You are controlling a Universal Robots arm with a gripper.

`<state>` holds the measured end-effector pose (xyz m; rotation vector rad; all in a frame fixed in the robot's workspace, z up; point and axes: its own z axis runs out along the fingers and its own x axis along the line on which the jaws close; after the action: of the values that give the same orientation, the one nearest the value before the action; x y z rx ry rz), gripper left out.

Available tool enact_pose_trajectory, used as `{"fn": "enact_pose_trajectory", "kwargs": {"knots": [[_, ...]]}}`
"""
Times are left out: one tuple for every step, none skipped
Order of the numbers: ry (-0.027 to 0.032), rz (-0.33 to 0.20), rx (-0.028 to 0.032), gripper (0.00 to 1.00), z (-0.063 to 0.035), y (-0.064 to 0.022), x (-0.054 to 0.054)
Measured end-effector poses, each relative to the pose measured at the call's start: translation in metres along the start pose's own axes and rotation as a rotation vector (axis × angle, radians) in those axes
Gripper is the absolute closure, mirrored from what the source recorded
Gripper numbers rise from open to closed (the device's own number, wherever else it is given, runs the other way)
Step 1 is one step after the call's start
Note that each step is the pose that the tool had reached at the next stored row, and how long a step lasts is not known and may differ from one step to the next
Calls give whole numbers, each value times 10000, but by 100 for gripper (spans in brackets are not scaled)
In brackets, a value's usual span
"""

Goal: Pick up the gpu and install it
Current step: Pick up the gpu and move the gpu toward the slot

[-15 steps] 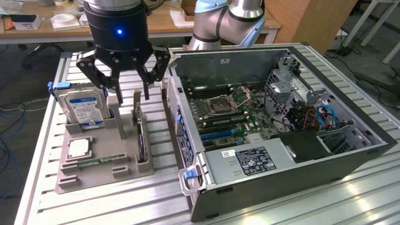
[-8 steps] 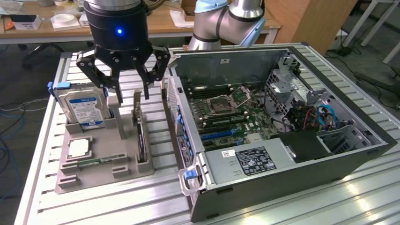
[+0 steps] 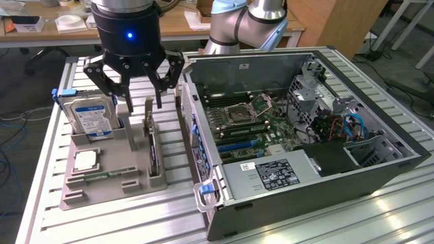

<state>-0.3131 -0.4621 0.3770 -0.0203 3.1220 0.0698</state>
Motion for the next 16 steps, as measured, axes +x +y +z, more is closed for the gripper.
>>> {"fn": "enact_pose_trajectory", "kwargs": {"knots": [[3, 1, 0, 47, 17, -1, 1], [7, 1, 0, 47, 34, -2, 1], [11, 1, -1, 47, 53, -2, 1], [13, 0, -1, 47, 71, -4, 1], [14, 0, -1, 47, 88, -5, 1], [14, 0, -1, 47, 106, -5, 2], [15, 0, 6, 47, 124, -7, 2], [15, -2, 12, 47, 142, -7, 1], [16, -2, 12, 47, 159, -4, 2], [17, -1, 14, 47, 176, 0, 3], [15, -2, 13, 47, 195, 5, 3], [13, -3, 12, 47, 215, 8, 3], [14, -4, 12, 47, 232, 9, 4], [14, -4, 12, 47, 251, 10, 8], [14, -1, 12, 47, 267, 10, 16], [15, -2, 13, 47, 281, 9, 28]]}}
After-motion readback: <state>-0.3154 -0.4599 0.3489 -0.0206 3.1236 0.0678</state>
